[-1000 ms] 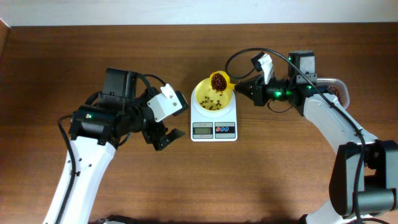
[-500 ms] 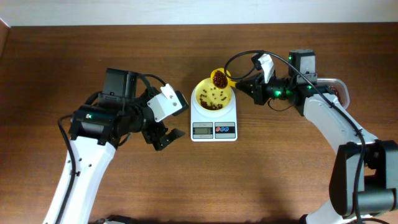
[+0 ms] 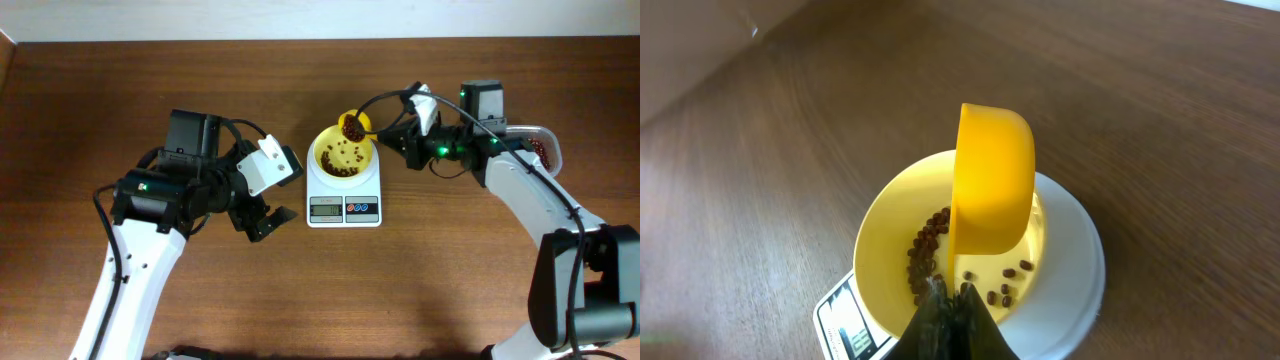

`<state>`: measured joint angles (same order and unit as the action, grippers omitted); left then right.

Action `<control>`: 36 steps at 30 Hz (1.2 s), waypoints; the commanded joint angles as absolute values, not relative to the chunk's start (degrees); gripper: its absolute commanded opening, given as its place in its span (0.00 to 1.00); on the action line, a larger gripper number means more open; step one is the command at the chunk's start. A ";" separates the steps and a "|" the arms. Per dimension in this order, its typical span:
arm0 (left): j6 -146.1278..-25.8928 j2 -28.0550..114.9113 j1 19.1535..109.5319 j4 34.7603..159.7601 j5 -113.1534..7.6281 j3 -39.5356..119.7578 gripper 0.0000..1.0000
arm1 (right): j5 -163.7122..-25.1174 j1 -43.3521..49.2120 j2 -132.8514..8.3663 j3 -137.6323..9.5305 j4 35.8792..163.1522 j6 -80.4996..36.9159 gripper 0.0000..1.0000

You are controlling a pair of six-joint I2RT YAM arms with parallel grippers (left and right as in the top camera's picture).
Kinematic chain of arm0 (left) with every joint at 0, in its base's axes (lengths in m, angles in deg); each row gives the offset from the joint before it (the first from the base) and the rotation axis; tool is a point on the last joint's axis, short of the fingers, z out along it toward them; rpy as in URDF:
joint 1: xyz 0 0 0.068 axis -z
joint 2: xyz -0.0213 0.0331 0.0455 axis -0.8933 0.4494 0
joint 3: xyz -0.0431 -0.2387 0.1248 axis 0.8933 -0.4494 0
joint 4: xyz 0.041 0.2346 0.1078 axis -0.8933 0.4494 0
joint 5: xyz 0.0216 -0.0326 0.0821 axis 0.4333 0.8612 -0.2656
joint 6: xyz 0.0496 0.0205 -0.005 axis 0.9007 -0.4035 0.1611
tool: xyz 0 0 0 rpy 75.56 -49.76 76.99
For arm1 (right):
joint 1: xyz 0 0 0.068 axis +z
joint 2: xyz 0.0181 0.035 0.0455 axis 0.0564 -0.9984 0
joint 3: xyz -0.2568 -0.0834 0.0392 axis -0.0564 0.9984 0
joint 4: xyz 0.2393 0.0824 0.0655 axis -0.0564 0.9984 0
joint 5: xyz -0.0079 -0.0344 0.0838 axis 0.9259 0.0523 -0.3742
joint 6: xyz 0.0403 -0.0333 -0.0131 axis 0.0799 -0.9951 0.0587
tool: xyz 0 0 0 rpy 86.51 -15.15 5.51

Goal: Scoop item into bowl and weigh 50g on scale
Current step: 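Tip the scoop with the right gripper to pour beans into the bowl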

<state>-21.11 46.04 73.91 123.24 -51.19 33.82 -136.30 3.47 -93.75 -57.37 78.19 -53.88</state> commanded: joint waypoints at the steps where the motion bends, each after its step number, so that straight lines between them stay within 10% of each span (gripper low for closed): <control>1: -21.81 46.13 74.01 123.17 -50.18 33.34 0.99 | -135.39 5.04 -92.44 -58.01 77.74 -56.50 0.04; 36: -21.83 46.13 74.01 123.17 -50.16 33.34 0.99 | -135.36 5.06 -89.77 -58.03 78.50 -56.48 0.04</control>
<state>-21.11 46.04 73.91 123.24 -51.19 33.82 -135.25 4.76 -92.35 -57.37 78.65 -55.67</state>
